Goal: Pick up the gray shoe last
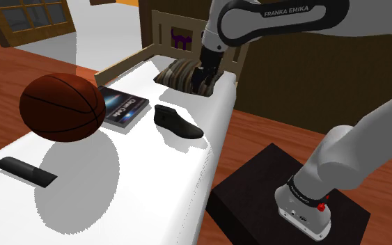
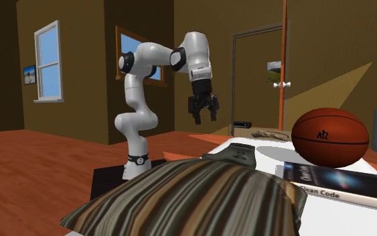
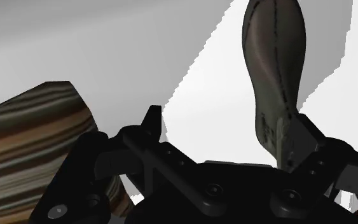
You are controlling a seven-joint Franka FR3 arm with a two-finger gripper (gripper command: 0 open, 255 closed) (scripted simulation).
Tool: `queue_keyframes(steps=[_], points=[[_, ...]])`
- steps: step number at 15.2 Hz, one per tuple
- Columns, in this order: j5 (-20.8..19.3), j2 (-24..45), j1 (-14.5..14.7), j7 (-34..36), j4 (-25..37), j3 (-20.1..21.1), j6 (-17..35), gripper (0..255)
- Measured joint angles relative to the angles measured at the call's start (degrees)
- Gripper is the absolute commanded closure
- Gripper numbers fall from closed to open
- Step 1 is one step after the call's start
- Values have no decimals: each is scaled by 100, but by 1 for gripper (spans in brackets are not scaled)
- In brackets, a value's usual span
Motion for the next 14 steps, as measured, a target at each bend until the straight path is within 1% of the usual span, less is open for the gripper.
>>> queue_keyframes(steps=[2,9,11,14], points=[[-42,279,108,-59,52,128,194,0],[-344,1459,459,-225,745,521,548,0],[-399,1636,506,-223,773,566,681,0],[-420,1725,514,-239,638,571,900,0]])
